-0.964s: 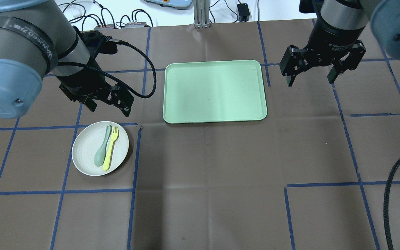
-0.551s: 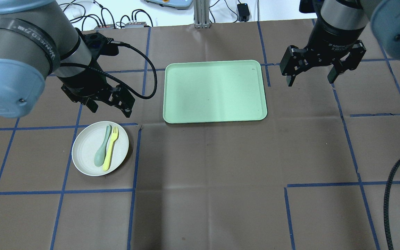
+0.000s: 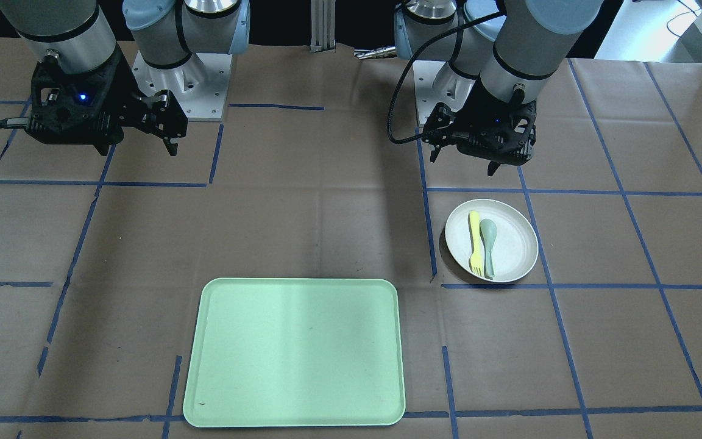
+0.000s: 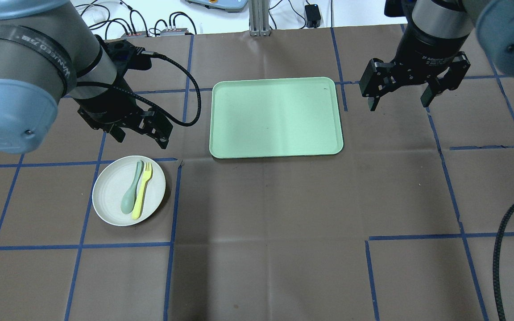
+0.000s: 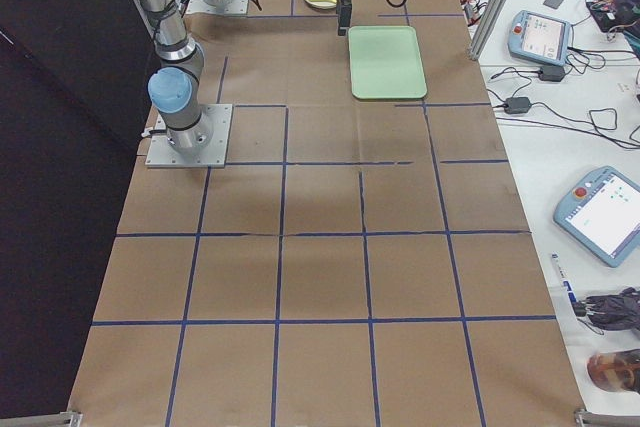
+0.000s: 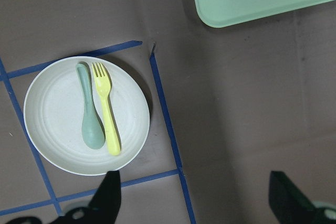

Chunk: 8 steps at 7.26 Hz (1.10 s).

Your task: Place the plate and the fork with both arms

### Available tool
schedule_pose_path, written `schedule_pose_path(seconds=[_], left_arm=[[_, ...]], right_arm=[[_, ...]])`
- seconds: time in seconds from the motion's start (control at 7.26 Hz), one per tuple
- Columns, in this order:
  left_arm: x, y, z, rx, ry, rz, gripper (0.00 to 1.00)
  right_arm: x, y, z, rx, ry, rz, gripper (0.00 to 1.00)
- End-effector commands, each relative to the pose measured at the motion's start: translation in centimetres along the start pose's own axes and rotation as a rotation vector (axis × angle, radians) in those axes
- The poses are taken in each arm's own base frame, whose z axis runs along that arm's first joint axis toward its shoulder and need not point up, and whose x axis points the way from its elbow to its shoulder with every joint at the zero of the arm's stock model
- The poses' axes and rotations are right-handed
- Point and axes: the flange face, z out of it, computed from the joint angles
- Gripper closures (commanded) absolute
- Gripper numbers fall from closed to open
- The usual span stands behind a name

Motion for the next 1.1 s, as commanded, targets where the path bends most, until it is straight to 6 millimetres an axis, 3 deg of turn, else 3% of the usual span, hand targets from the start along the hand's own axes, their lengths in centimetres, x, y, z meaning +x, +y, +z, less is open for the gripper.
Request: schedule_pose_path(seconds=[0.0,0.41,0.55,0.96], left_arm=[[-0.3,-0.1,0.1,0.002,-0.001,-0.004,0.00],[-0.7,0.7,1.1,-0.022,0.005,-0.014,0.00],[-2.2,1.2,1.6,-0.033,-0.025,-0.038,0.00],[-3.5,1.3,1.8,-0.042,-0.047,-0.063,0.00]], right_arm=[[0.0,0.0,0.0,0.001,0.000,0.000,0.00],[0.0,0.0,0.0,0.002,0.002,0.000,0.00],[0.0,0.0,0.0,0.002,0.003,0.000,0.00],[0.0,0.0,0.0,0.002,0.003,0.000,0.00]])
